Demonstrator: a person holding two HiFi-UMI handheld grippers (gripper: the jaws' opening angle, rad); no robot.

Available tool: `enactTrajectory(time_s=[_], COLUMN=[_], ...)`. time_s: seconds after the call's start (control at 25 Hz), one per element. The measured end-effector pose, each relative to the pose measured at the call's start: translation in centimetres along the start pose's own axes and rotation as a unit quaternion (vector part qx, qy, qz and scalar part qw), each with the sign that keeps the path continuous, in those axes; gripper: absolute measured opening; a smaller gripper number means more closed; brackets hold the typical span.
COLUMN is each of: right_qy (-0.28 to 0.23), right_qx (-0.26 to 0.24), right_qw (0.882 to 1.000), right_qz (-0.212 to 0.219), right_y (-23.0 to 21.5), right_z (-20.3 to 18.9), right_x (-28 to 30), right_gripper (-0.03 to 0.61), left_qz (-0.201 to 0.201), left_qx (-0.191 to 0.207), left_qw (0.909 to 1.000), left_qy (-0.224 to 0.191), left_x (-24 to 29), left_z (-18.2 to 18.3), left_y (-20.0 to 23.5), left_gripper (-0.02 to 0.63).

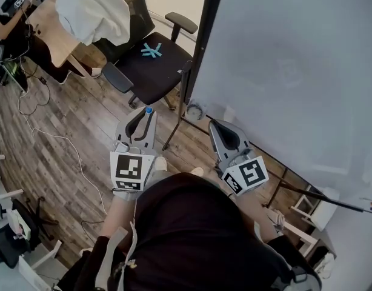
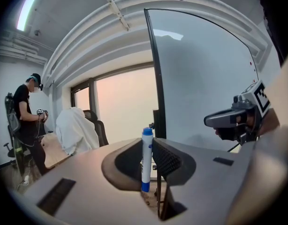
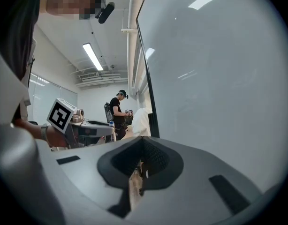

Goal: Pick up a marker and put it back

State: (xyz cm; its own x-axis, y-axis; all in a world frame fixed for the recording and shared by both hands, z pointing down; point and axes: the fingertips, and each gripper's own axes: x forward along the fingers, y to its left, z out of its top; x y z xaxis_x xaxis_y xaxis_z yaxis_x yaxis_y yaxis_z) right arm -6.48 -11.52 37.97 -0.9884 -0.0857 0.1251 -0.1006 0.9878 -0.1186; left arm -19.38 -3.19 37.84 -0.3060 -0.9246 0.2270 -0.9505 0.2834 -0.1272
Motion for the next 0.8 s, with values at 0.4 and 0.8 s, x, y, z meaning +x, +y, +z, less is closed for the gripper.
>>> enactTrajectory(time_s=[0.4,0.8], right_qy=[0.018,0.029], right_qx=[-0.008,-0.013], right_qw=[0.999,0.997], right_qz=[0.04,0.065], right_y=[3.0,5.3], right_z=[-0.6,-1.1], right_x=[3.1,4.9], right_gripper=[0.014,0.014], left_qz=[0.04,0.06], left_qx=[-0.023,-0.042], left_qw=[0.9988,0.997], left_qy=[0.015,0.024], left_x=[-3.0,-5.5], left_z=[-2.8,-5.1], left_y=[3.8,6.0], left_gripper=[0.072,0.072])
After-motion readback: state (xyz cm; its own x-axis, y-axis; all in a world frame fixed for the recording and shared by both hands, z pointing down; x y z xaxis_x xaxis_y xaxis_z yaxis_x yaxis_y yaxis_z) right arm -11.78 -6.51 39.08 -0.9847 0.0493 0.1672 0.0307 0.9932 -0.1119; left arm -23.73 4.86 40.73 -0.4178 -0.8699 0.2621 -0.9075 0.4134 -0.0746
